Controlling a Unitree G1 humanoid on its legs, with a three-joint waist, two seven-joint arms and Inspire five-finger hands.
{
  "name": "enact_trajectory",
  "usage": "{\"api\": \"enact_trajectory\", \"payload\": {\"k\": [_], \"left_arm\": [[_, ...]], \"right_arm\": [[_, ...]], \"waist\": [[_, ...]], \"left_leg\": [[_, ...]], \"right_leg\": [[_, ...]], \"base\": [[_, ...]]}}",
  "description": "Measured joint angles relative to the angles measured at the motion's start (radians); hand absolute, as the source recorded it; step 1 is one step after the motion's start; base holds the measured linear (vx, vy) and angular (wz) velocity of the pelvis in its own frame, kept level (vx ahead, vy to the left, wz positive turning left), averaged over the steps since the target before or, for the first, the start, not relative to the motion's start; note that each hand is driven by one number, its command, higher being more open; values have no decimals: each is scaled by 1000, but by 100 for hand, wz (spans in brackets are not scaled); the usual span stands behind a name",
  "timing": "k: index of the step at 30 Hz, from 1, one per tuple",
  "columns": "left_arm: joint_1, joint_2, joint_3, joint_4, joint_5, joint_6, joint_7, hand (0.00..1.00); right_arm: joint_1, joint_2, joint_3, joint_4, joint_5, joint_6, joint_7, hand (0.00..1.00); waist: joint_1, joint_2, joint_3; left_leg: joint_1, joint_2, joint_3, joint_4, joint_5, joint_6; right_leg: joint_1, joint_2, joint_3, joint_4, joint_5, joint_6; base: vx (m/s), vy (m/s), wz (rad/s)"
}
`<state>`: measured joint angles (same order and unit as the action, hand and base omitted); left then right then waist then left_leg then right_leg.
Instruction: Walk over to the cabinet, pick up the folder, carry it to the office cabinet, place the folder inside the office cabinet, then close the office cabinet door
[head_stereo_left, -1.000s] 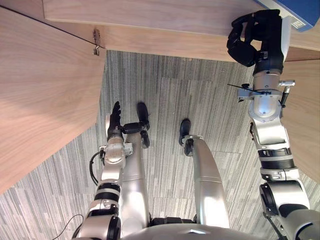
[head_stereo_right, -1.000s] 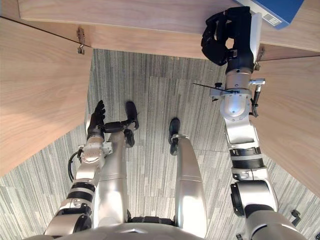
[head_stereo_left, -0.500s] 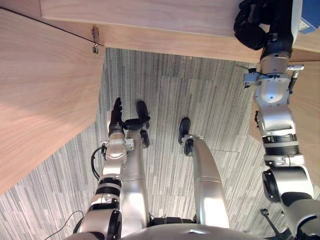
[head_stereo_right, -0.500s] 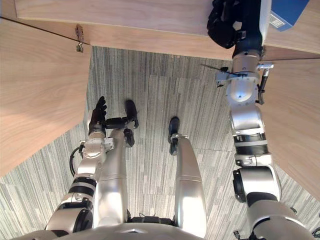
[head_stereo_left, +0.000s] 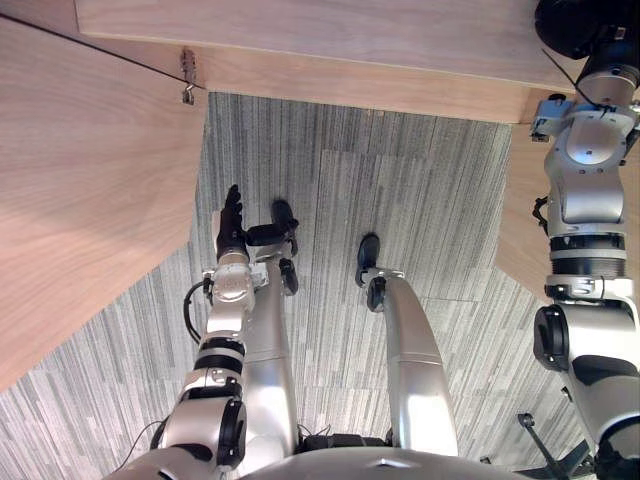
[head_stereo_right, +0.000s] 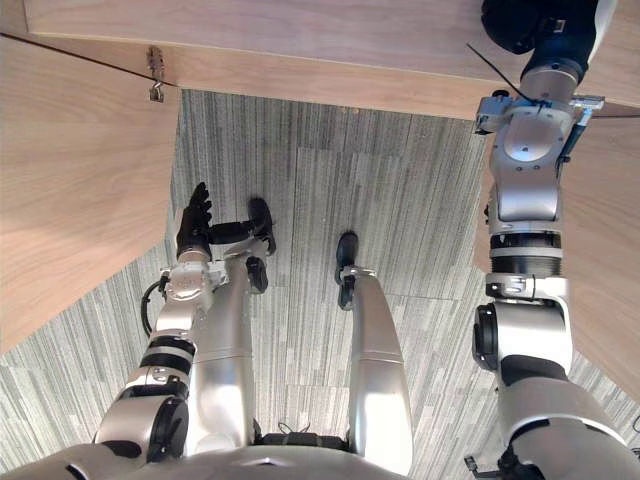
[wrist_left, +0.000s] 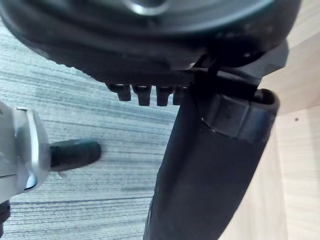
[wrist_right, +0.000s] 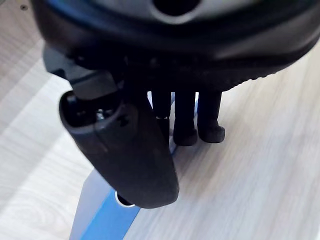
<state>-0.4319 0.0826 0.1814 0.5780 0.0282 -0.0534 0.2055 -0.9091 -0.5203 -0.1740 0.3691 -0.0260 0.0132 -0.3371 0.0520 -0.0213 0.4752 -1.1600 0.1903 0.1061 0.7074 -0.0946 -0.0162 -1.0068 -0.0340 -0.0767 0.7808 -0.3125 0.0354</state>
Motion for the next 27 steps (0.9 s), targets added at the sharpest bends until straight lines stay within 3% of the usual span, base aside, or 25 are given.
{"api": "enact_trajectory", "payload": {"k": [9,15,21,27], "left_arm": [[-4,-7,0,0,-19,2,4,100],[3,-11,-8,-7,-18,14,2,100],[110,-22,-9,-33,8,25,-17,100],[250,-59,-31,-11,70,34,-50,100]], "right_arm": [[55,23,-9,-55,37,13,-25,0],[255,108,-45,-296,37,2,-34,0],[556,250,-34,-503,69,-56,-26,0],[823,330,217,-598,64,-138,114,0]], "waist": [[1,0,0],[-1,0,0],[-13,-3,-19],[-34,-19,-123]], "left_leg": [[3,30,24,55,-8,12],[45,41,39,80,-20,23],[173,60,74,80,-60,31],[355,54,109,9,-71,30]], "right_leg": [[6,7,-5,46,0,0],[32,8,2,84,-3,-4],[157,10,12,53,-10,-13],[354,5,21,-80,7,5]], "base": [[6,10,-2],[-38,30,-7],[-37,47,-11],[102,30,-5]]}}
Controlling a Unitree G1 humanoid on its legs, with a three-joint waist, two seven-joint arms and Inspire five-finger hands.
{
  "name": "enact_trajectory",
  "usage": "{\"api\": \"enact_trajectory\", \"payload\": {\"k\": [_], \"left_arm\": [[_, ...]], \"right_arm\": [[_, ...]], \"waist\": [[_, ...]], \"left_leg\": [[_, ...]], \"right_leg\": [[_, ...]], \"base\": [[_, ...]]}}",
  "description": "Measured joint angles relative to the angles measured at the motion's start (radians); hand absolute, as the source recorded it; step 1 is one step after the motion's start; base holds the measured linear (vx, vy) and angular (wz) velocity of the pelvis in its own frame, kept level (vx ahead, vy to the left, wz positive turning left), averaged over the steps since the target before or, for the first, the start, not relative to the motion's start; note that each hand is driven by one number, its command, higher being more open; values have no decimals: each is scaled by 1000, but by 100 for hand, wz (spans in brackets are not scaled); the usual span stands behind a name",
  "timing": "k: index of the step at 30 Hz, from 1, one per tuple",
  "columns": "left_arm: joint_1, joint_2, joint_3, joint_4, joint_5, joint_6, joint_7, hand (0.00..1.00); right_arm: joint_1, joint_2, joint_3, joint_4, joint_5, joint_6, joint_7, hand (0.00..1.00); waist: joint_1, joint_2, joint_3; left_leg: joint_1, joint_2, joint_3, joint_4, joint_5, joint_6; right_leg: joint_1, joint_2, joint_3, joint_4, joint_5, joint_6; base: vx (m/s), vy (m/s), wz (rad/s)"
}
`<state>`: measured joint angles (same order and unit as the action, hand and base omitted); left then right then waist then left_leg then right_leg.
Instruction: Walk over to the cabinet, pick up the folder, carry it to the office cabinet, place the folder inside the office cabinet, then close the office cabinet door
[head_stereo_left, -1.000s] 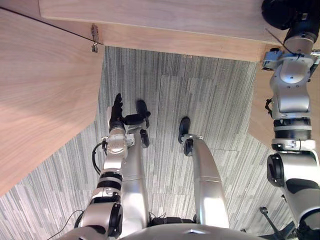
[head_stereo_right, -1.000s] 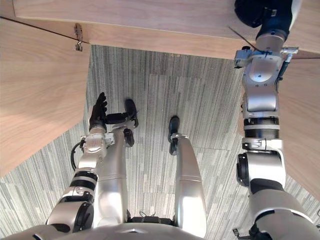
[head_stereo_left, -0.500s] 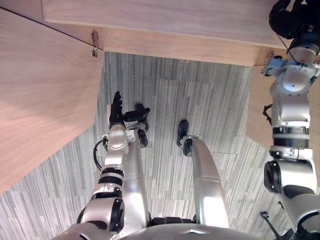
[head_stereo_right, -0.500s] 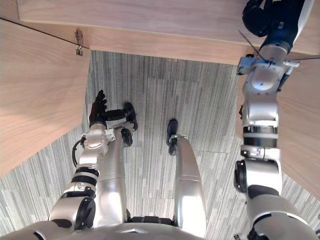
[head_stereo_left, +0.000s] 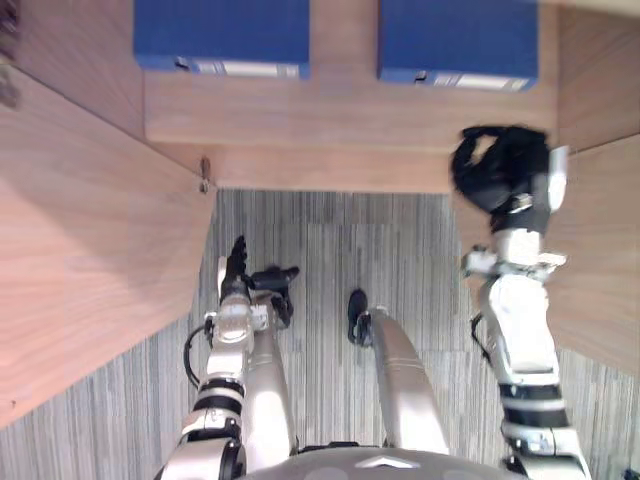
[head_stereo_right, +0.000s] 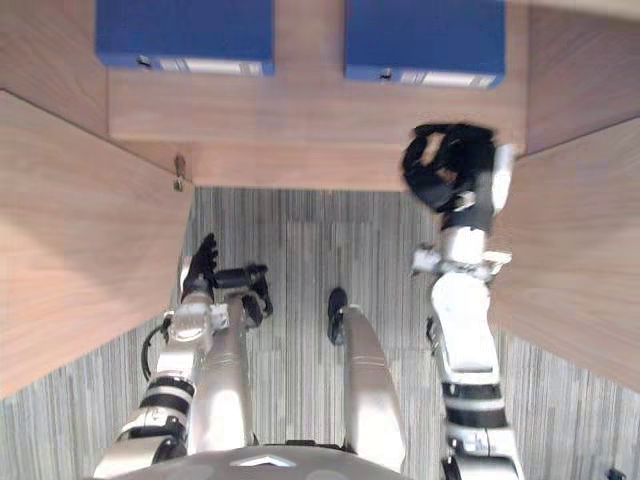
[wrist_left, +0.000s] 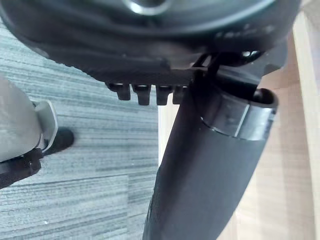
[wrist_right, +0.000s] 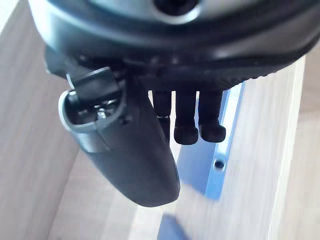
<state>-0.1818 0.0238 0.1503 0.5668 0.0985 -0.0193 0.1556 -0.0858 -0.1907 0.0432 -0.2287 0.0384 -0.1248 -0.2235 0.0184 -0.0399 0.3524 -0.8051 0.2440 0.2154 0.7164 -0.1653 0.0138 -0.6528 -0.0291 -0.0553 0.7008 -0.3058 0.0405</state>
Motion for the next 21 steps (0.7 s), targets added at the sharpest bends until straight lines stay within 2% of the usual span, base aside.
{"api": "enact_trajectory", "payload": {"k": [4,7,10,15,16,21], "left_arm": [[53,-11,-40,61,31,-1,-12,100],[98,-8,-89,121,38,-2,-12,100],[107,6,-110,216,62,-3,-15,100],[131,29,-129,271,64,-2,-10,100],[141,35,-128,275,65,-2,-8,100],[176,44,-125,345,65,-2,-2,100]], "right_arm": [[132,85,160,39,-43,-17,96,0],[188,127,216,181,-118,-35,132,0],[178,143,210,438,-200,-31,143,0],[162,159,134,788,-275,24,135,0],[163,165,104,839,-274,35,130,100],[155,158,-87,1067,-257,69,65,100]], "waist": [[4,-17,-62],[2,-23,-121],[-5,-23,-163],[-24,-14,-172],[-24,-14,-173],[-32,9,-215]], "left_leg": [[156,-18,31,-87,-2,-2],[260,-38,53,-167,3,-9],[343,-69,70,-272,45,-14],[468,-115,84,-448,127,-18],[500,-121,92,-484,142,-20],[665,-163,152,-701,238,-26]], "right_leg": [[163,-10,6,-117,18,12],[267,-17,20,-219,45,18],[353,-25,26,-348,99,23],[470,-39,30,-506,183,28],[491,-39,36,-526,197,28],[547,-41,103,-591,244,24]], "base": [[170,26,2],[149,26,-8],[117,32,-4],[65,14,0],[14,13,-20],[-46,34,-40]]}}
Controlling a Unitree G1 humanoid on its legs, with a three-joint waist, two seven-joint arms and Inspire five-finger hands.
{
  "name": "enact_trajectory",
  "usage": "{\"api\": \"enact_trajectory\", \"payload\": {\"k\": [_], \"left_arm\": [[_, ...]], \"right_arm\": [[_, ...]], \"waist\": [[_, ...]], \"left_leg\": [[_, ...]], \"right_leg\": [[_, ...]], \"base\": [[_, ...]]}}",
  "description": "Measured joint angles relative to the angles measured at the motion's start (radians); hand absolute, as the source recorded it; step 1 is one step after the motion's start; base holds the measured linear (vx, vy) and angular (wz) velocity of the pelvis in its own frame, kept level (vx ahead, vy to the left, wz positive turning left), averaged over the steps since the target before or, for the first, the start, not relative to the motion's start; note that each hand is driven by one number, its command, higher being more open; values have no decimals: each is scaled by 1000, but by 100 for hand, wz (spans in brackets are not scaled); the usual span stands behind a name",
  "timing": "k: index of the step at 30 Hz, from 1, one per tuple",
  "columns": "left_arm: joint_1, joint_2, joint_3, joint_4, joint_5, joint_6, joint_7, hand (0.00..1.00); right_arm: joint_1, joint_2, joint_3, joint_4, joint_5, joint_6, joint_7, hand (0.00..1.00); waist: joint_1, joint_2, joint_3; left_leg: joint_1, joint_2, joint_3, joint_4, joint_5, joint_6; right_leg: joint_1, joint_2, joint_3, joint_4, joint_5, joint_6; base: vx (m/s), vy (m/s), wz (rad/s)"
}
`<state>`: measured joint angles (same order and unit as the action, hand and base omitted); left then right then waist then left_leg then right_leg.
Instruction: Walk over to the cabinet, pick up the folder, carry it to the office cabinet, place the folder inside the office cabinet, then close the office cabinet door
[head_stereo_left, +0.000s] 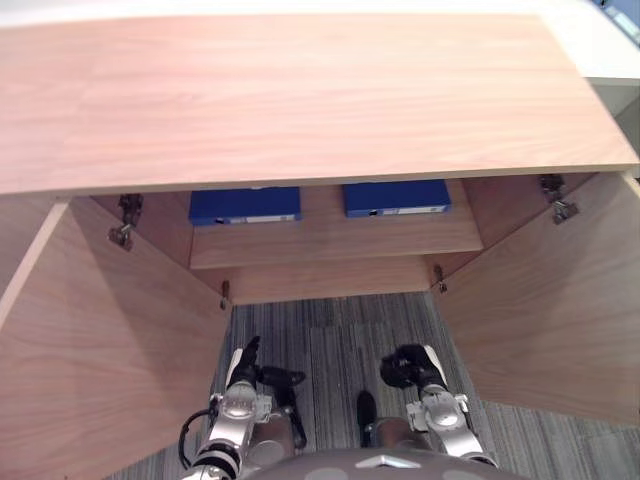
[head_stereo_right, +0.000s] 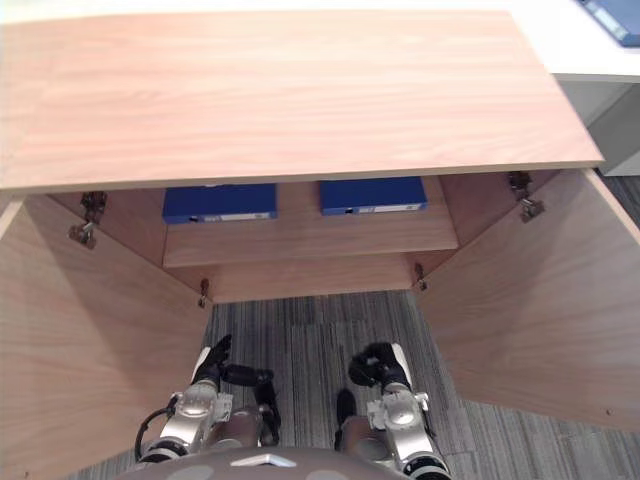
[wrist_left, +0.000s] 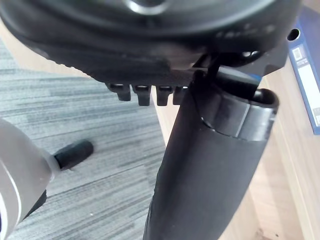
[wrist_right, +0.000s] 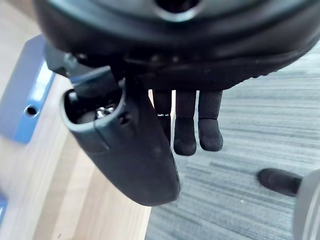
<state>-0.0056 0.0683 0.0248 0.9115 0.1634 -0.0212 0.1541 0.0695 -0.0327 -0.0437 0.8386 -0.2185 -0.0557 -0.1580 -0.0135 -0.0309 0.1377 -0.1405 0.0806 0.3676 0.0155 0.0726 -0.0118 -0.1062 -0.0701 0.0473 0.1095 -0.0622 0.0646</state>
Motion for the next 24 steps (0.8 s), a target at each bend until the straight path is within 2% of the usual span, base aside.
{"api": "enact_trajectory", "payload": {"k": [3,6,11,15,24], "left_arm": [[10,-9,1,35,-1,1,0,100],[22,-9,3,46,-1,2,-1,100],[30,-5,3,111,0,12,-10,100],[37,-3,1,131,1,12,-11,100],[38,2,-5,141,4,12,-12,100]], "right_arm": [[6,-13,-58,76,29,24,-17,100],[9,-17,-84,95,67,43,-24,100],[8,-6,-107,120,113,49,-24,100],[2,5,-144,155,168,51,-20,100],[1,28,-219,161,207,52,-23,100]], "waist": [[-5,14,-12],[-10,10,-19],[-15,1,-38],[-15,13,-60],[-16,10,-66]], "left_leg": [[82,-22,-2,-107,40,-2],[93,-28,0,-110,40,-2],[110,-48,-7,-111,32,10],[113,-64,-7,-111,24,21],[143,-72,29,-105,-8,14]], "right_leg": [[27,4,24,-12,6,3],[34,6,41,-24,15,2],[58,-11,40,-36,16,7],[68,-25,42,-50,19,4],[91,-32,79,-77,22,14]], "base": [[-105,42,-31],[-114,37,-22],[-68,71,2],[9,61,0],[52,20,-13]]}}
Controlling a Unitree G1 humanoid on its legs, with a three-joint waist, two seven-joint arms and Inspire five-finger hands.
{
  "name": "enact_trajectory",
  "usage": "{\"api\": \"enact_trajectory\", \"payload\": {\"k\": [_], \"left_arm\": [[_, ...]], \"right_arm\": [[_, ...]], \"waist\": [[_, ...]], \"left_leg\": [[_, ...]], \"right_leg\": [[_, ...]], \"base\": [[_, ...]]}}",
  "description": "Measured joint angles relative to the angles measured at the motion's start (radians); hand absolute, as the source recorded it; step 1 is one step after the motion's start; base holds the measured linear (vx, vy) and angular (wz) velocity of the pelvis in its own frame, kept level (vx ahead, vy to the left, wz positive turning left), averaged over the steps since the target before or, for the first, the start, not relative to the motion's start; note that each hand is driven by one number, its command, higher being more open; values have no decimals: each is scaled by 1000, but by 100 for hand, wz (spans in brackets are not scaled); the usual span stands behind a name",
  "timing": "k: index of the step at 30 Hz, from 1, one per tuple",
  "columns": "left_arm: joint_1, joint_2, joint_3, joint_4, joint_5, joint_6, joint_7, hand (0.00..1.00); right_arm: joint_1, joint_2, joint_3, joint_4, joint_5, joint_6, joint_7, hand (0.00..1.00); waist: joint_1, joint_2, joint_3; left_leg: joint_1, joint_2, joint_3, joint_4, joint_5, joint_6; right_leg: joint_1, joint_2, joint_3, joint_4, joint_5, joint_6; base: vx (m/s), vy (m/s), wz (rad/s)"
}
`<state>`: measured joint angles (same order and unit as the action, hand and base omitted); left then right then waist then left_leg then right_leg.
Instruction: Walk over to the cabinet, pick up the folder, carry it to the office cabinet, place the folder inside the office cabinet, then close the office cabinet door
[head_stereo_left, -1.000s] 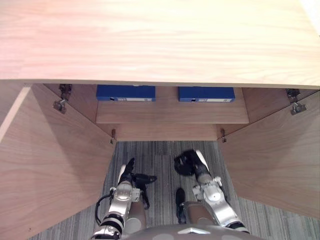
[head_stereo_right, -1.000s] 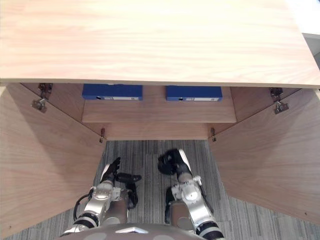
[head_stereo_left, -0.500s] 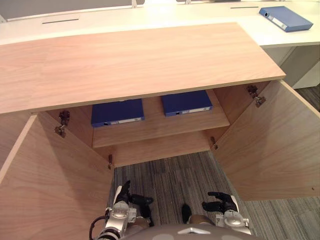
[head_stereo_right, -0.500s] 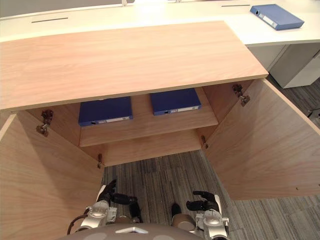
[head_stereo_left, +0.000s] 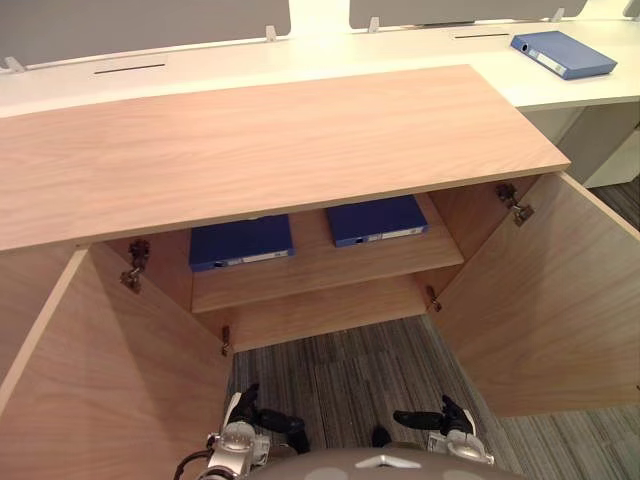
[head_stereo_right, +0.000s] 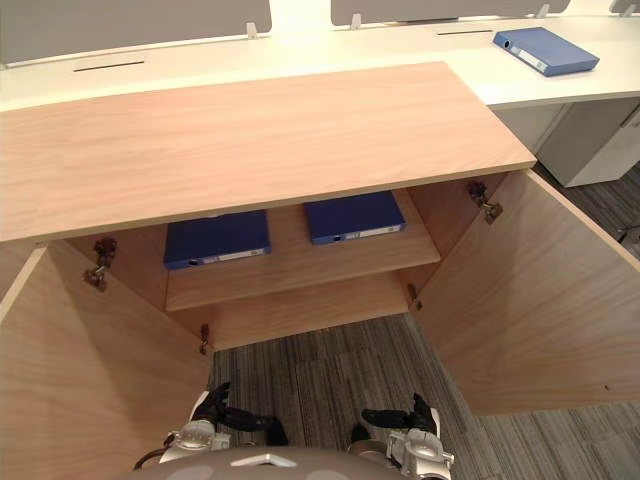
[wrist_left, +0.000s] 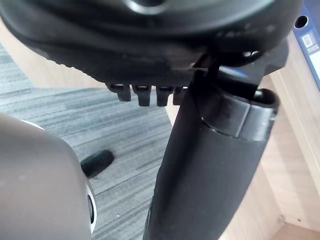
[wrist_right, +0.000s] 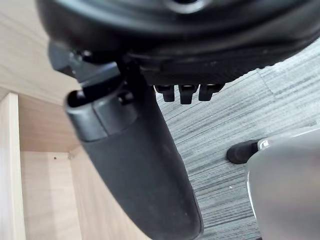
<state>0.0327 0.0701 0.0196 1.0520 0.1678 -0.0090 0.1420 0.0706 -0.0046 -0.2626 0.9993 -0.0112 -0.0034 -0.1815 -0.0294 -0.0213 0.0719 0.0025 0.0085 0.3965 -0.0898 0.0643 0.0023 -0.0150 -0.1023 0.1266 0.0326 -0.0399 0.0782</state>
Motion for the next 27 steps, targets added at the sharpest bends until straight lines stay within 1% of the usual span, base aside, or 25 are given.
{"api": "enact_trajectory", "payload": {"k": [4,8,10,12,16,18,19,20,24,26,27], "left_arm": [[-8,0,-2,1,0,0,0,100],[-20,1,-2,-4,0,0,-1,100],[-21,1,-2,-7,0,0,-2,100],[-19,1,1,-21,0,0,-2,100],[-18,-1,12,-37,2,0,-2,100],[-16,-15,47,-47,4,0,-4,100],[-15,-26,66,-56,5,0,-5,100],[-14,-43,90,-70,20,0,-9,100],[-18,-87,126,-100,44,-4,-22,100],[-18,-117,151,-114,65,-5,-24,100],[-19,-124,156,-114,71,-5,-25,100]], "right_arm": [[4,0,-49,-1,38,-1,-11,100],[23,8,-154,-46,146,-8,-30,100],[51,13,-200,-116,187,-13,-48,100],[93,18,-259,-234,232,-26,-81,100],[122,40,-328,-407,251,-53,-133,100],[120,48,-352,-476,250,-59,-151,100],[119,49,-354,-521,248,-60,-159,100],[117,50,-356,-572,248,-63,-166,100],[93,54,-417,-685,247,-70,-194,100],[60,50,-445,-750,245,-84,-218,100],[49,48,-450,-766,243,-89,-223,100]], "waist": [[-5,1,-1],[-29,4,-2],[-42,9,-6],[-48,16,-10],[-68,19,-12],[-86,20,-12],[-90,25,-15],[-93,30,-18],[-121,49,-25],[-144,63,-19],[-147,67,-16]], "left_leg": [[16,0,34,1,-9,-5],[27,1,64,1,-23,-13],[30,1,78,1,-33,-17],[33,1,111,1,-48,-24],[45,5,161,1,-63,-28],[52,8,187,1,-67,-25],[54,14,211,1,-74,-31],[54,17,233,1,-76,-28],[57,20,248,1,-79,-26],[60,24,251,1,-81,-26],[60,25,254,1,-82,-27]], "right_leg": [[2,1,40,-12,3,2],[-1,3,70,-20,6,0],[-5,3,83,-20,6,0],[-20,6,116,-17,6,0],[-36,14,160,-8,7,1],[-44,20,185,-3,9,2],[-63,30,200,14,12,4],[-78,37,215,24,12,5],[-88,44,236,34,14,7],[-92,47,240,41,14,7],[-95,48,242,44,14,8]], "base": [[40,-5,-29],[15,-13,-23],[5,-11,-27],[6,-12,-41],[8,-25,-42],[1,-36,-44],[5,-56,-56],[10,-60,-55],[10,-55,-22],[-18,-72,-7],[-34,-71,-19]]}}
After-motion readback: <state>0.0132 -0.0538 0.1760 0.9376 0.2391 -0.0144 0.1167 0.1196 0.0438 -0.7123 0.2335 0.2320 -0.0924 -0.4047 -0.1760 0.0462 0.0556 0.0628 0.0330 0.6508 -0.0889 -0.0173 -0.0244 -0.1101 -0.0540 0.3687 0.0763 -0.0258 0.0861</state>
